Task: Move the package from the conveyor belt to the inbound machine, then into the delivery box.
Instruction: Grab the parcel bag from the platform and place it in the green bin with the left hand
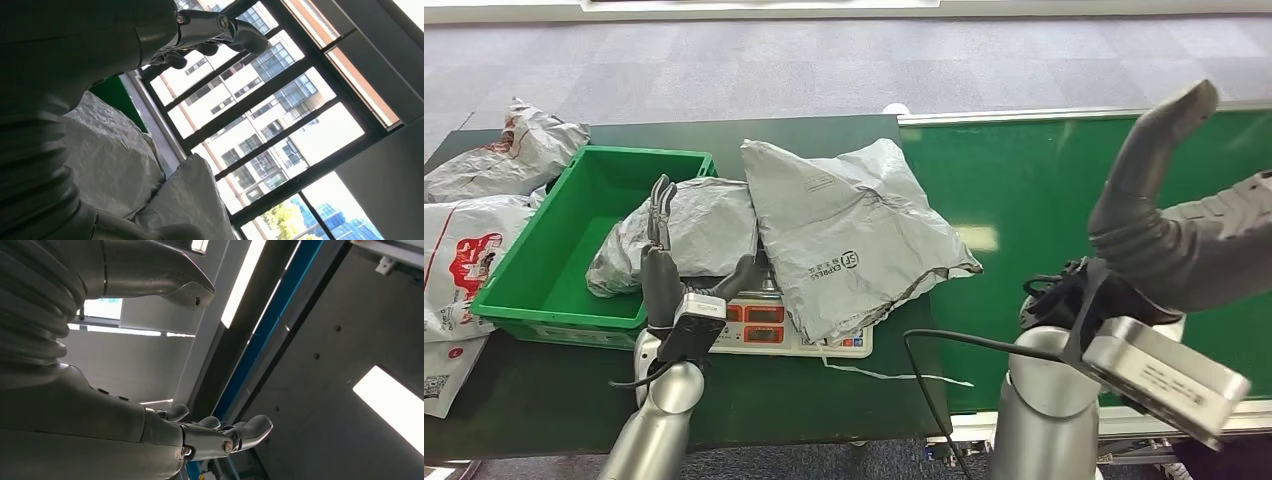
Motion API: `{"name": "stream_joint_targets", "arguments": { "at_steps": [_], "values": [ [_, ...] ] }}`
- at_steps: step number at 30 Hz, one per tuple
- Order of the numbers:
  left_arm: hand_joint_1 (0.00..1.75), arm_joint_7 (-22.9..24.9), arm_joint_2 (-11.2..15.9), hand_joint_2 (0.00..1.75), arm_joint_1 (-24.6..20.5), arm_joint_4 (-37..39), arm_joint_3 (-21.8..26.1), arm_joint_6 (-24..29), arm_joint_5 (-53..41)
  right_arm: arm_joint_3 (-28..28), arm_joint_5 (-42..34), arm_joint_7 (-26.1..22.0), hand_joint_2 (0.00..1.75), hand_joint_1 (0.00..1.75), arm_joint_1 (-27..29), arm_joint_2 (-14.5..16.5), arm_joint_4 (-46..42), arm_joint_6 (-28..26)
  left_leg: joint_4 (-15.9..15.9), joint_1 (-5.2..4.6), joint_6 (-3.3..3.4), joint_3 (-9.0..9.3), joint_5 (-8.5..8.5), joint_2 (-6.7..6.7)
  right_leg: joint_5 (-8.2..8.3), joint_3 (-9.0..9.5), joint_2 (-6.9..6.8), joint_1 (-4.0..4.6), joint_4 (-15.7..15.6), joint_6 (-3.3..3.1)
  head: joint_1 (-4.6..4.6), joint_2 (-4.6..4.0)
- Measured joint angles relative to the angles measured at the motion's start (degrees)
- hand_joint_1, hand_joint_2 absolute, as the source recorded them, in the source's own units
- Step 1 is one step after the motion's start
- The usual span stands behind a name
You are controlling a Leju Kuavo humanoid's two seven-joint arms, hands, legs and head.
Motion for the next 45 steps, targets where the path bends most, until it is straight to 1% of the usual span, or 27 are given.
{"name": "stream_joint_targets", "arguments": {
  "at_steps": [4,7,15,19,22,24,26,28,31,35,38,41,45],
  "values": [
    [0.00,2.73,-0.14,1.75,-0.24,0.14,0.63,0.45,-5.98,-0.71,-0.35,-0.66,1.75,0.00,1.36,0.00,-3.05,0.19,0.00,0.01,-0.01,0.02,0.01,0.00,0.00,0.01,0.02,0.01,0.01,-0.01,-0.01,0.00],
    [0.00,3.96,-0.42,1.75,-0.13,-0.27,0.63,0.53,-8.15,-0.82,0.54,-0.08,1.75,0.00,1.66,-0.01,-4.08,0.19,0.00,0.00,-0.01,0.01,0.01,0.00,0.00,0.02,0.02,0.00,0.02,0.00,0.00,0.00],
    [0.00,4.49,-0.67,1.75,-0.07,-0.92,0.63,0.26,-8.76,-0.82,2.71,2.00,1.75,0.00,1.75,-0.02,-4.84,0.21,0.00,0.00,0.00,0.01,0.00,-0.01,0.00,0.02,0.02,0.00,0.01,0.00,0.00,0.00],
    [0.00,4.72,-0.67,1.75,-0.07,-0.91,0.63,-0.05,-8.63,-0.82,2.84,2.06,1.75,0.00,1.75,-0.02,-5.09,0.21,0.00,0.00,0.00,0.01,0.00,-0.01,0.00,0.02,0.02,0.00,0.01,0.00,0.00,0.00],
    [0.00,7.06,-0.61,1.75,-0.26,-0.60,0.62,-3.13,-10.22,-0.82,1.75,1.08,1.75,0.00,1.80,-0.02,-5.26,0.21,0.00,0.00,0.00,0.02,0.00,-0.01,0.00,0.02,0.02,0.00,0.01,0.00,0.00,0.00],
    [0.00,9.58,-0.45,1.75,-0.83,0.49,0.56,-7.25,-12.37,-0.82,0.32,0.01,1.75,0.00,1.88,-0.02,-5.34,0.21,0.00,0.00,0.00,0.02,0.00,-0.01,0.00,0.01,0.02,0.00,0.01,0.00,-0.01,0.00],
    [0.00,11.15,-0.25,1.75,-1.92,2.69,0.35,-12.13,-14.59,-0.82,-1.30,-1.15,1.75,0.00,2.01,-0.02,-5.35,0.21,0.00,0.00,0.00,0.02,0.01,-0.01,0.00,0.02,0.02,-0.01,0.01,0.00,-0.01,0.00],
    [0.00,11.59,-0.08,1.75,-3.31,5.50,-0.02,-16.04,-16.74,-0.82,-2.70,-2.08,1.75,0.00,2.10,-0.02,-5.35,0.21,0.00,-0.01,0.00,0.02,0.01,0.00,0.01,0.02,0.02,-0.01,0.01,0.00,-0.01,0.00],
    [0.00,11.31,0.01,1.75,-6.00,10.80,-1.21,-19.19,-19.90,-0.82,-4.03,-2.57,1.75,0.00,2.11,-0.02,-5.31,0.22,0.00,-0.01,0.00,0.02,0.01,-0.02,0.02,0.02,0.02,-0.02,0.01,0.01,-0.01,0.00],
    [0.00,10.29,-0.34,1.75,-10.89,20.12,-3.77,-20.79,-23.12,-0.82,-3.17,-0.62,1.75,0.00,1.96,-0.02,-5.15,0.25,0.00,-0.01,0.00,0.02,0.02,-0.02,0.03,0.05,0.01,-0.01,0.01,0.01,0.00,0.00],
    [0.00,9.15,-1.17,1.75,-13.27,25.32,-5.39,-21.61,-23.73,-0.82,-2.12,0.20,1.75,0.00,1.60,-0.02,-5.03,0.25,0.00,-0.01,0.00,0.02,0.02,-0.03,0.03,0.06,0.02,-0.01,0.01,0.01,0.00,0.00],
    [0.00,8.23,-1.90,1.75,-15.07,29.45,-6.81,-22.43,-23.99,-0.82,-1.82,0.03,1.75,0.00,1.22,-0.02,-4.79,0.25,0.00,-0.01,0.00,0.01,0.01,-0.03,0.02,0.06,0.01,-0.01,0.01,0.01,-0.01,0.00],
    [0.00,7.92,-2.51,1.75,-16.93,32.60,-7.53,-22.61,-23.86,-0.82,-2.16,-0.82,1.75,0.00,0.71,-0.02,-4.22,0.25,0.00,-0.01,0.00,0.01,0.01,-0.03,0.02,0.05,0.02,-0.01,0.01,0.01,0.00,0.00]
  ]
}}
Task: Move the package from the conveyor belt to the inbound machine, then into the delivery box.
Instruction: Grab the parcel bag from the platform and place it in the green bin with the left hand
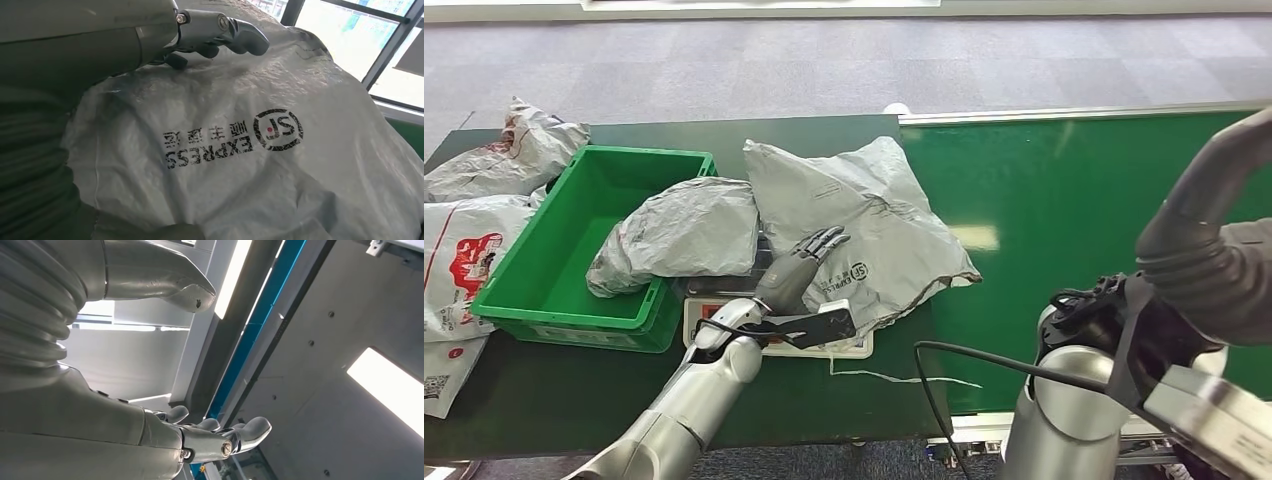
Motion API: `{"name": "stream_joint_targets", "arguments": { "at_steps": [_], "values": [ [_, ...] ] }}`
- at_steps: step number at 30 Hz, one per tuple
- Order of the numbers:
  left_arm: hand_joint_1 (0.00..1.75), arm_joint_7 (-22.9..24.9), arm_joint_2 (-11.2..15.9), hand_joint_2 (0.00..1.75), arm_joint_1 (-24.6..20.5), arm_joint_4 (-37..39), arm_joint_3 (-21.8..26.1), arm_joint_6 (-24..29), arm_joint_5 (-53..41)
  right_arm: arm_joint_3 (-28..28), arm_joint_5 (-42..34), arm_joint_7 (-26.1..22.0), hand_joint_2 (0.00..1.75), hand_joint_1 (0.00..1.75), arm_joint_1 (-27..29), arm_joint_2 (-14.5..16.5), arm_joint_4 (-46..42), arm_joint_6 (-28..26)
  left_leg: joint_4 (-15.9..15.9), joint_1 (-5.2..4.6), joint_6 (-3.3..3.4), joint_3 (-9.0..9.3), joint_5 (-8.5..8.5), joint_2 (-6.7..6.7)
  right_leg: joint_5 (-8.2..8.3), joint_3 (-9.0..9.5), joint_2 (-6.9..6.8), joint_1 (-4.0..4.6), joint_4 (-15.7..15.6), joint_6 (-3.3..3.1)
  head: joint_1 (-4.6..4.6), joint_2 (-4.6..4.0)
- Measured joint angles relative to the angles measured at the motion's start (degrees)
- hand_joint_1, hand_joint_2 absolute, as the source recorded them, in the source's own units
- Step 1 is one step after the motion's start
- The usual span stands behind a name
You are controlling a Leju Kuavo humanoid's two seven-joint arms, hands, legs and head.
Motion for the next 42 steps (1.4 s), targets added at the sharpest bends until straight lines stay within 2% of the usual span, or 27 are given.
{"name": "stream_joint_targets", "arguments": {
  "at_steps": [1,5,16,36,40,42],
  "values": [
    [0.00,-0.10,-0.08,1.75,-0.38,0.62,-0.12,-0.05,0.13,0.00,-0.10,-0.26,1.75,0.00,-0.10,0.00,0.17,0.01,0.00,0.00,0.00,0.00,0.00,0.00,0.00,0.00,0.00,0.00,0.00,0.00,0.00,0.00],
    [1.75,-0.50,-0.39,1.75,-1.56,2.74,-0.54,-0.61,0.37,0.00,-0.33,-1.04,1.75,0.00,-0.47,0.00,0.88,0.00,0.00,0.00,0.00,0.00,0.01,0.00,0.00,0.00,0.00,0.00,0.00,0.00,0.00,0.00],
    [1.75,-1.43,-0.95,1.75,-3.56,6.08,-1.28,0.60,0.66,0.00,0.00,-1.44,1.75,0.00,-1.03,0.00,1.89,0.00,0.00,0.00,0.00,0.00,0.00,-0.01,0.00,0.01,0.00,0.00,0.00,0.00,-0.01,0.00],
    [1.75,-2.94,-1.02,1.75,-3.99,6.13,-1.27,2.37,4.39,0.00,-0.05,-2.14,1.75,0.00,-1.02,0.00,4.21,0.00,0.00,0.00,0.00,0.00,0.00,0.00,0.00,0.01,0.00,0.01,0.01,0.00,0.00,0.00],
    [1.75,-6.41,-1.16,1.75,-3.49,4.22,0.36,3.85,12.48,-0.10,0.10,-1.99,1.75,0.00,-1.02,0.00,4.90,0.00,0.00,0.01,0.00,-0.01,0.00,0.00,0.00,0.00,0.00,0.01,0.01,0.00,0.00,0.00],
    [1.75,-7.80,-1.27,1.75,-2.93,1.24,2.47,7.64,17.56,-0.51,-0.02,-2.20,1.75,0.00,-1.02,0.00,5.68,0.00,-0.01,0.01,0.00,-0.01,0.00,0.01,0.00,0.00,0.01,0.02,0.02,0.00,-0.01,0.00]
  ]
}}
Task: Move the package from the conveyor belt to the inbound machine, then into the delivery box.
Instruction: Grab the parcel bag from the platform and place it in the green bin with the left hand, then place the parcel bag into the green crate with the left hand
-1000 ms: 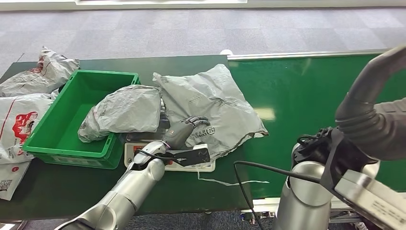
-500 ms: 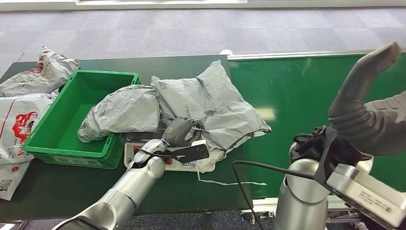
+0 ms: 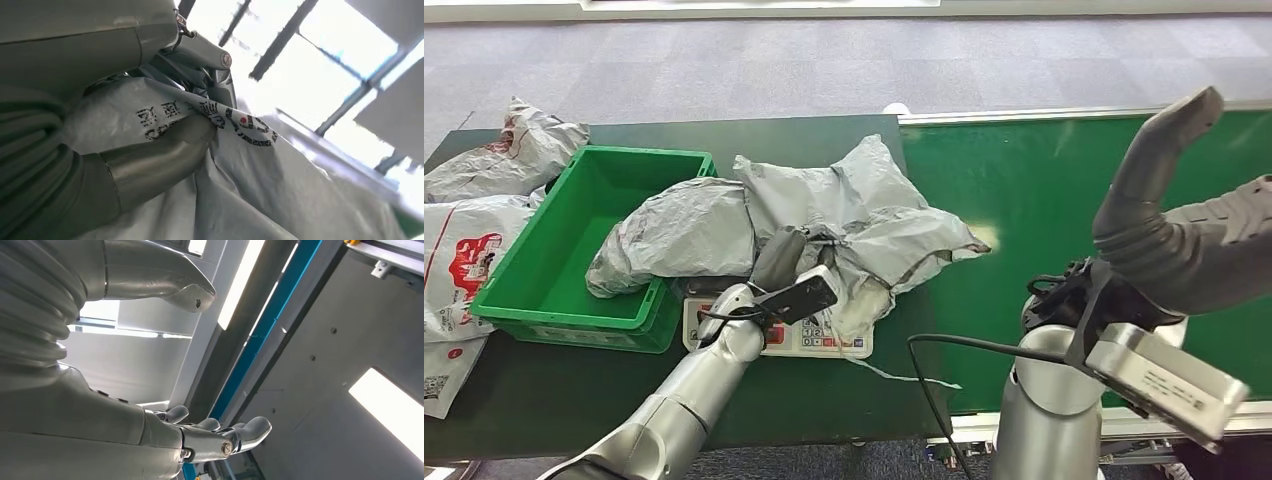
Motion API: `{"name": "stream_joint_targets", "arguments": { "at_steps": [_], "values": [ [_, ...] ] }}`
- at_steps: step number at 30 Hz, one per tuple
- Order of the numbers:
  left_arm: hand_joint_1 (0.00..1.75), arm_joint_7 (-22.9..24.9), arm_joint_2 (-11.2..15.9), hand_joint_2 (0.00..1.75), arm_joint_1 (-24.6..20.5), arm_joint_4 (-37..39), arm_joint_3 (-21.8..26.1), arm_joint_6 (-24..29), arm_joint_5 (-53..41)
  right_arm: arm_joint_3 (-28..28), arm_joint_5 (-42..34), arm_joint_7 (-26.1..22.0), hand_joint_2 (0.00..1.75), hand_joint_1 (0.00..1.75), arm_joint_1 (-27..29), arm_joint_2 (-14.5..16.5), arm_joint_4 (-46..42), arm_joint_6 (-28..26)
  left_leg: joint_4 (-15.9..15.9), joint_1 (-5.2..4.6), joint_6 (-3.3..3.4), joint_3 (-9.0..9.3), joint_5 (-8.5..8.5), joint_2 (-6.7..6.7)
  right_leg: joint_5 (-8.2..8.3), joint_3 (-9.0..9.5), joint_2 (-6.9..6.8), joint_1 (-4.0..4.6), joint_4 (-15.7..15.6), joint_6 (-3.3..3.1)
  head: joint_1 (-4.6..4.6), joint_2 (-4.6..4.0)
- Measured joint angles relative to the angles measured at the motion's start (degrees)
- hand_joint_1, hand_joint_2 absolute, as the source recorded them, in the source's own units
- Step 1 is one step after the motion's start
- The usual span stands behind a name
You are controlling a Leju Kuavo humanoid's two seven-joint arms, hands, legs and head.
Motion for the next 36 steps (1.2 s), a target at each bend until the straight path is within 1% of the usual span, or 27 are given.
{"name": "stream_joint_targets", "arguments": {
  "at_steps": [1,3,5,6,7,9,10,11,13,18,20,22,23,25,26,27,28,30,32,34,35,36],
  "values": [
    [1.75,-0.06,0.05,1.75,0.22,-1.91,1.16,3.42,1.01,-0.36,-0.17,-0.19,1.75,0.00,0.00,0.00,0.48,0.00,0.00,0.00,0.00,0.00,0.00,0.00,0.00,0.00,0.00,0.01,0.00,0.00,0.00,0.00],
    [1.75,0.97,0.52,1.75,0.37,-6.06,3.31,12.88,-1.25,-1.21,-0.76,-0.54,1.75,0.00,0.01,0.00,1.49,0.00,0.00,0.01,-0.01,0.00,0.01,0.00,0.00,0.00,0.00,0.02,0.02,0.00,-0.01,0.00],
    [1.75,1.98,1.23,1.75,0.42,-10.60,5.88,21.05,-8.69,-2.10,-1.52,-0.93,1.75,0.00,0.04,-0.01,2.37,0.00,0.00,0.03,-0.03,0.00,0.03,-0.01,0.00,0.00,-0.01,0.04,0.05,-0.01,0.00,0.00],
    [1.75,1.63,1.39,1.75,0.44,-13.32,7.97,23.28,-13.92,-2.46,-1.88,-1.07,1.75,0.00,0.06,-0.01,2.73,0.00,0.00,0.04,-0.03,0.00,0.03,-0.01,0.00,0.00,-0.01,0.04,0.06,-0.01,0.01,0.00],
    [1.75,0.48,1.35,1.75,0.44,-16.25,10.67,24.43,-19.30,-2.75,-2.16,-1.11,1.75,0.00,0.06,-0.02,3.05,0.00,0.00,0.04,-0.04,0.00,0.04,-0.01,0.00,-0.01,0.00,0.05,0.07,-0.01,0.01,0.00],
    [1.75,-3.75,0.70,1.75,0.33,-22.58,17.25,25.05,-28.34,-3.00,-2.42,-0.91,1.75,0.00,0.05,-0.02,3.57,0.00,0.00,0.05,-0.05,0.00,0.04,0.06,0.00,-0.03,0.08,0.05,0.08,-0.01,0.01,0.00],
    [1.75,-5.90,0.27,1.75,0.17,-25.78,20.70,25.16,-31.17,-3.06,-2.44,-0.75,1.75,0.00,0.03,-0.02,3.79,0.00,0.00,0.05,-0.05,0.00,0.04,0.10,0.00,-0.06,0.15,0.05,0.08,-0.02,0.01,0.00],
    [1.75,-7.60,-0.11,1.75,-0.06,-28.78,23.89,25.25,-33.13,-3.09,-2.44,-0.57,1.75,0.00,0.01,-0.02,3.99,0.00,0.00,0.05,-0.05,0.01,0.04,0.14,0.01,-0.08,0.20,0.05,0.08,-0.02,0.00,0.00],
    [1.75,-9.15,-0.54,1.75,-0.68,-33.80,29.21,25.36,-35.48,-3.11,-2.34,-0.22,1.75,0.00,-0.09,-0.02,4.32,0.00,0.00,0.05,-0.06,0.01,0.03,0.14,0.00,-0.10,0.21,0.05,0.08,-0.03,-0.01,0.00],
    [1.75,-9.77,-0.65,1.75,-1.57,-44.11,36.93,25.38,-42.10,-3.11,-1.02,0.61,1.75,0.00,-0.81,-0.02,4.83,0.00,-0.01,0.16,-0.06,-0.02,0.04,0.05,-0.03,-0.08,0.10,0.14,0.09,-0.07,0.00,0.00],
    [1.75,-9.62,-0.63,1.75,-2.07,-46.56,39.39,25.38,-45.35,-3.11,-0.62,0.90,1.75,0.00,-0.90,-0.02,4.87,0.00,-0.01,0.16,-0.07,-0.01,0.04,0.02,-0.03,-0.07,0.08,0.14,0.09,-0.07,0.00,0.00],
    [1.75,-8.36,-0.37,1.75,-2.29,-48.06,41.01,25.37,-48.01,-3.11,-0.42,0.96,1.75,0.00,-0.91,-0.02,4.87,-0.01,-0.01,0.16,-0.07,-0.01,0.04,0.01,-0.03,-0.06,0.05,0.14,0.09,-0.07,0.01,0.00],
    [1.75,-6.98,-0.05,1.75,-2.34,-48.59,41.51,25.36,-48.96,-3.11,-0.38,0.94,1.75,0.00,-0.91,-0.02,4.87,-0.01,-0.01,0.16,-0.07,-0.01,0.04,0.02,-0.03,-0.06,0.06,0.14,0.09,-0.07,-0.01,0.00],
    [1.75,-2.59,1.39,1.75,-2.19,-49.14,41.90,25.36,-49.88,-3.11,-0.37,0.82,1.75,0.00,-0.90,-0.02,4.87,-0.01,-0.01,0.16,-0.07,0.00,0.04,0.05,-0.03,-0.06,0.09,0.14,0.09,-0.08,0.01,0.00],
    [1.75,0.55,2.70,1.75,-1.82,-49.19,41.75,25.36,-49.98,-3.12,-0.37,0.75,1.75,0.00,-0.89,-0.02,4.87,-0.01,-0.01,0.16,-0.08,0.02,0.03,0.08,-0.03,-0.07,0.13,0.14,0.09,-0.08,-0.01,0.00],
    [1.75,4.01,4.50,1.75,-1.24,-49.03,41.28,25.36,-50.03,-3.12,-0.32,0.74,1.75,0.00,-0.88,-0.02,4.87,-0.01,-0.01,0.16,-0.08,0.04,0.03,0.12,-0.03,-0.08,0.18,0.15,0.09,-0.09,0.01,0.00],
    [1.75,7.85,6.84,1.75,-0.49,-48.61,40.35,25.36,-50.04,-3.13,-0.08,0.93,1.75,0.00,-0.88,-0.02,4.85,-0.01,-0.02,0.17,-0.09,0.06,0.03,0.17,-0.03,-0.10,0.23,0.16,0.09,-0.11,-0.01,0.00],
    [1.75,17.99,12.42,1.75,0.93,-46.91,36.81,25.35,-50.06,-3.14,1.06,2.02,1.75,0.00,-0.86,-0.02,4.77,-0.02,-0.03,0.23,-0.12,0.08,0.05,0.21,-0.03,-0.15,0.28,0.22,0.09,-0.15,-0.02,0.00],
    [1.75,31.48,17.74,1.75,0.95,-43.22,30.81,25.32,-50.08,-3.14,1.93,2.73,1.75,0.00,-0.86,-0.02,4.64,-0.02,-0.02,0.31,-0.19,0.06,0.09,0.16,-0.06,-0.23,0.22,0.30,0.09,-0.20,-0.02,0.00],
    [1.75,45.87,22.04,1.75,-0.56,-37.56,21.44,25.23,-50.10,-3.21,1.60,2.05,1.75,0.00,-0.88,-0.02,4.56,-0.04,-0.01,0.35,-0.24,0.05,0.13,0.02,-0.08,-0.20,0.06,0.32,0.08,-0.23,-0.01,0.00],
    [1.75,51.37,23.48,1.75,-1.51,-34.41,16.05,25.21,-50.09,-3.29,1.39,1.62,1.75,0.00,-0.88,-0.02,4.57,-0.04,-0.01,0.35,-0.25,0.05,0.14,-0.08,-0.08,-0.08,-0.07,0.29,0.08,-0.23,-0.02,0.00],
    [1.75,54.54,24.42,1.75,-2.24,-31.18,10.77,25.20,-50.04,-3.40,1.40,1.37,1.75,0.00,-0.89,-0.02,4.57,-0.03,-0.01,0.35,-0.24,0.06,0.14,-0.17,-0.08,0.05,-0.20,0.25,0.08,-0.23,0.00,0.00]
  ]
}}
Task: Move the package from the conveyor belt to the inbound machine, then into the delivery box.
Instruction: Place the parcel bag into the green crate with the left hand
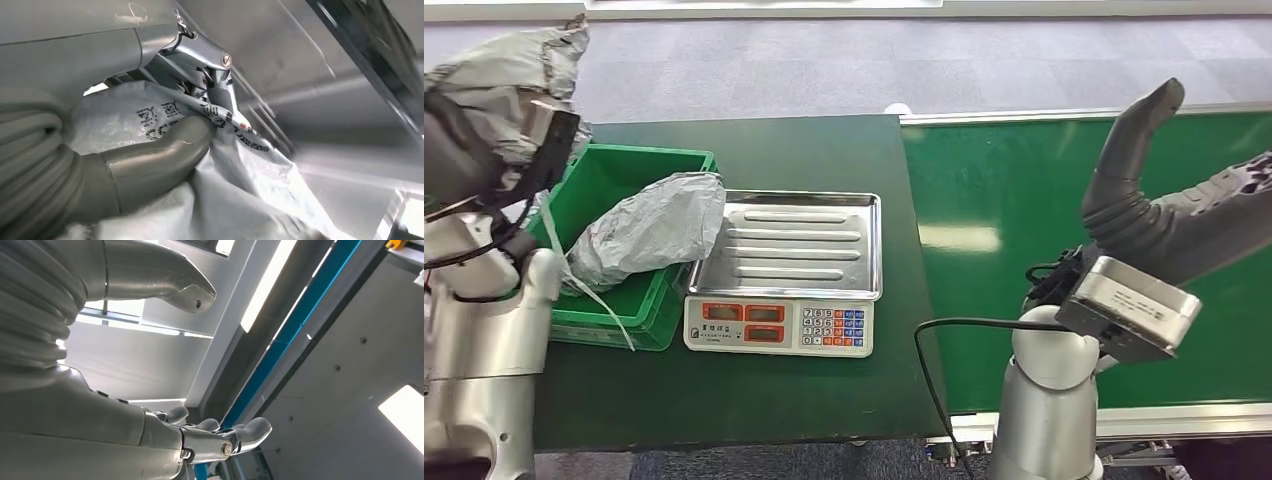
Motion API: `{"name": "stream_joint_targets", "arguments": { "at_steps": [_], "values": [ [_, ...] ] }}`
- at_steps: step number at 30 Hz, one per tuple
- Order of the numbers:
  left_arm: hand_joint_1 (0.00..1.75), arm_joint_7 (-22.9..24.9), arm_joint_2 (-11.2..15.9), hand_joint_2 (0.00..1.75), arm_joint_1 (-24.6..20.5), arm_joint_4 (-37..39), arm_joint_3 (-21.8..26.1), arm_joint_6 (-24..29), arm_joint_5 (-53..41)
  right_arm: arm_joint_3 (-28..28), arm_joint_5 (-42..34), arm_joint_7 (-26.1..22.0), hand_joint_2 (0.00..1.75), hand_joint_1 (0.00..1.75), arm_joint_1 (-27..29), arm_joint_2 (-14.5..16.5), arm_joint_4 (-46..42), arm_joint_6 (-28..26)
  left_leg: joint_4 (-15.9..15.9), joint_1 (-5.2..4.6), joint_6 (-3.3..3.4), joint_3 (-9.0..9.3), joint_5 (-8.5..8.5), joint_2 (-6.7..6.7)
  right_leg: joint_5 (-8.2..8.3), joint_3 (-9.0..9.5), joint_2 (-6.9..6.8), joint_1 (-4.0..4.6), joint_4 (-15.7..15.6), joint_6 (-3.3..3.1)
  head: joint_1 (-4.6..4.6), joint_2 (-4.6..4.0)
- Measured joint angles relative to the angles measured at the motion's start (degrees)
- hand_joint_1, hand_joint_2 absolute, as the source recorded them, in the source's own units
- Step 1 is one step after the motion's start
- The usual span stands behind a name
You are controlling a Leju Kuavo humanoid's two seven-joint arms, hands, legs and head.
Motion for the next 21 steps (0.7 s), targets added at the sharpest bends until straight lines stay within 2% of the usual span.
{"name": "stream_joint_targets", "arguments": {
  "at_steps": [2,4,6,12,18,21],
  "values": [
    [0.87,-0.63,0.56,1.75,-0.66,5.72,-7.61,0.03,0.14,-0.18,0.25,-0.20,1.75,0.00,-0.02,0.00,0.00,0.03,0.01,-0.01,0.02,0.02,-0.01,0.00,0.07,0.11,-0.08,-0.07,0.00,-0.01,0.06,0.00],
    [0.00,-3.45,0.59,0.87,-0.69,9.82,-11.08,0.06,0.20,-0.26,0.35,-0.31,1.75,0.00,-0.02,0.00,0.00,0.02,0.03,-0.03,0.05,0.00,-0.04,0.38,0.24,-0.09,0.27,-0.09,-0.02,-0.02,0.11,0.00],
    [0.00,-4.99,0.29,0.00,-1.42,13.53,-12.40,0.10,0.19,-0.33,0.40,-0.33,1.75,0.00,0.00,0.00,0.00,0.01,0.05,-0.14,0.08,-0.01,-0.07,0.71,0.35,-0.25,0.64,-0.12,-0.03,-0.01,0.09,0.00],
    [0.00,-12.94,-2.70,0.00,-2.86,23.43,-12.56,0.15,0.42,-0.37,1.48,0.61,1.75,0.00,0.02,0.00,0.00,0.01,0.03,-0.19,0.08,-0.02,-0.07,0.65,0.33,-0.26,0.65,-0.09,-0.02,-0.02,0.08,0.00],
    [0.00,-18.73,-5.49,0.00,-2.82,24.70,-9.99,0.16,1.57,-0.37,1.88,1.14,1.75,0.00,0.03,0.00,0.00,0.01,0.02,-0.18,0.08,-0.04,-0.07,0.67,0.31,-0.28,0.66,-0.08,-0.02,-0.04,0.09,0.00],
    [0.00,-23.52,-6.83,0.00,-2.81,24.95,-7.30,0.16,4.01,-0.37,2.15,1.22,1.75,0.00,0.06,0.00,0.00,0.01,0.02,-0.18,0.08,-0.04,-0.07,0.61,0.29,-0.27,0.62,-0.07,-0.02,-0.06,0.09,0.00]
  ]
}}
